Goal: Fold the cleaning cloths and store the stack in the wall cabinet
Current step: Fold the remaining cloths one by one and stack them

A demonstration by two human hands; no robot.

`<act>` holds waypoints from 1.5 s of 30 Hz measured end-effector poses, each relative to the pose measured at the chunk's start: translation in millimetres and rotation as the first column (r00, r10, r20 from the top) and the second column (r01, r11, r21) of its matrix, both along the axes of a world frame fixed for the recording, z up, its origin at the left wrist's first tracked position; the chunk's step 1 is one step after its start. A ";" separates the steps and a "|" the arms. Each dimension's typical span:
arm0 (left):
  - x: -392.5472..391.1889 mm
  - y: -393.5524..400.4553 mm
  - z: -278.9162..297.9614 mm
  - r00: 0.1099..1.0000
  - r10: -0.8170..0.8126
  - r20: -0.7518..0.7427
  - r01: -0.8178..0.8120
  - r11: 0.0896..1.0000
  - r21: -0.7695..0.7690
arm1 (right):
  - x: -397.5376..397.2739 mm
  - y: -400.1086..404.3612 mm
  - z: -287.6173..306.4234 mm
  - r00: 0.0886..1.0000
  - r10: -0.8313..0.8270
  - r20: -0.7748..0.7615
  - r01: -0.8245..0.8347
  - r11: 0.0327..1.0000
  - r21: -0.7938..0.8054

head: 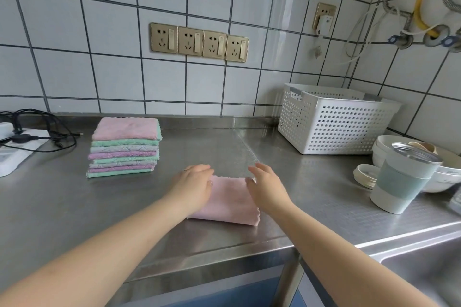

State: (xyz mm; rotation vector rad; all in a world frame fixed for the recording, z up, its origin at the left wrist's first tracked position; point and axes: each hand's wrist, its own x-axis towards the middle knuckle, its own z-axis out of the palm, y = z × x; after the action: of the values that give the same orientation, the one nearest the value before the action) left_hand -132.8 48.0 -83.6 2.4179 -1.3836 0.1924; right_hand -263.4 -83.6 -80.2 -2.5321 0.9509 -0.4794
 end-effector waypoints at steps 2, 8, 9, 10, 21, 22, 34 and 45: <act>-8.7 -10.1 -3.9 0.998 -0.063 -0.015 0.063 0.998 0.024 | 15.1 16.6 -4.5 0.994 0.099 -0.041 -0.102 0.991 -0.080; -8.5 -23.3 -28.5 0.997 -0.026 -0.075 0.042 0.977 0.208 | 36.1 29.1 -41.9 0.960 0.223 -0.167 -0.247 0.959 -0.140; -7.4 -23.4 -29.2 0.995 -0.009 -0.101 0.030 0.977 0.210 | 35.3 26.9 -44.7 0.964 0.209 -0.163 -0.233 0.961 -0.148; -6.5 -23.5 -30.3 0.993 0.007 -0.115 0.019 0.975 0.220 | 34.3 25.0 -46.2 0.967 0.195 -0.167 -0.220 0.963 -0.153; 5.9 -13.2 -32.7 0.972 0.175 -0.159 -0.118 0.943 0.312 | 19.7 14.8 -37.9 0.916 0.059 -0.396 -0.095 0.993 -0.074; 7.3 -12.7 -33.3 0.970 0.193 -0.147 -0.139 0.938 0.318 | 18.9 14.4 -36.9 0.914 0.052 -0.402 -0.090 0.993 -0.077; 11.6 -7.0 -4.1 0.742 -0.101 -0.662 -0.154 0.936 -0.316 | 17.6 18.1 -34.5 0.920 0.039 -0.389 -0.073 0.995 -0.073; 9.3 6.0 -22.2 0.828 -0.095 -0.552 -0.033 0.976 -0.217 | 17.2 19.0 -35.5 0.934 0.031 -0.356 -0.066 0.994 -0.087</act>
State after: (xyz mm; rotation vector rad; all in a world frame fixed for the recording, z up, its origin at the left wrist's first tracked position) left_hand -123.5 54.0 -105.8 2.0289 -1.0594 -0.3404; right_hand -246.2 -64.5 -115.7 -2.7821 1.0044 -0.0502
